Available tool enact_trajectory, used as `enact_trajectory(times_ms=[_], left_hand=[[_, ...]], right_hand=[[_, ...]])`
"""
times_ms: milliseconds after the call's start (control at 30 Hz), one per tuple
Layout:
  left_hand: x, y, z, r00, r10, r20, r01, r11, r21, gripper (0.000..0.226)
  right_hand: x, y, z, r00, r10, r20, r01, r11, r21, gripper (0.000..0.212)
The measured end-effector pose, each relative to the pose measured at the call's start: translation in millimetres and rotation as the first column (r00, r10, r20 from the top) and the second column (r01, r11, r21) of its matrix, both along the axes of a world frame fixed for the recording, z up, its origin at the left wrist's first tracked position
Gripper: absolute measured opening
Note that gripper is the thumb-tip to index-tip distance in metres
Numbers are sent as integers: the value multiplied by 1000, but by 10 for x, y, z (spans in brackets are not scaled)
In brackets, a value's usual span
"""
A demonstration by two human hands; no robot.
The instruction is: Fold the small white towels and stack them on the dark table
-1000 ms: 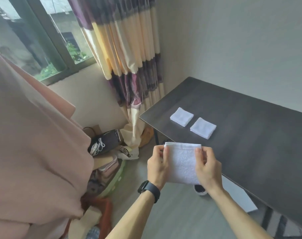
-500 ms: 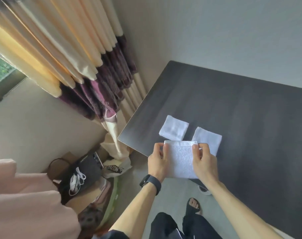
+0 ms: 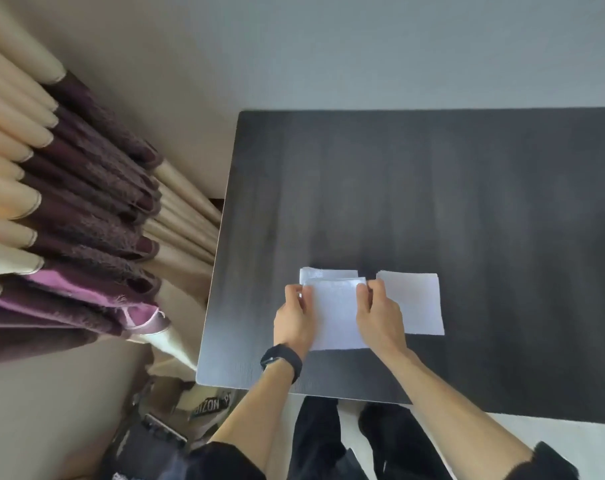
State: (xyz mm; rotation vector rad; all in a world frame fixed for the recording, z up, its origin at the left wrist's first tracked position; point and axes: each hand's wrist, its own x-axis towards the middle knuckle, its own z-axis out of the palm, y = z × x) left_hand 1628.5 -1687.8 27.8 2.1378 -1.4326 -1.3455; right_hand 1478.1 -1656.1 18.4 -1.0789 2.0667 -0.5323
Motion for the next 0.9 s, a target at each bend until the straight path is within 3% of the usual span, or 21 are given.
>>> enact_trajectory(times_ms=[267, 500, 667, 800, 900], left_hand=[[70, -417, -388, 988, -135, 80, 131, 990, 60, 19], [70, -463, -491, 959, -243, 143, 238, 970, 48, 22], [87, -480, -487, 969, -207, 132, 203, 978, 44, 24], [118, -474, -490, 946, -229, 229, 236, 972, -2, 21], [181, -402, -551, 945, -210, 251, 256, 952, -167, 29]], right_hand=[[94, -297, -285, 996, -27, -82, 35, 994, 105, 20], [114, -375, -407, 992, -30, -126, 54, 979, 195, 23], [137, -430, -419, 991, -33, -127, 58, 979, 197, 21], [160, -441, -402, 986, 20, -165, 17, 975, 220, 26], [175, -367, -303, 962, 87, -259, -25, 971, 236, 41]])
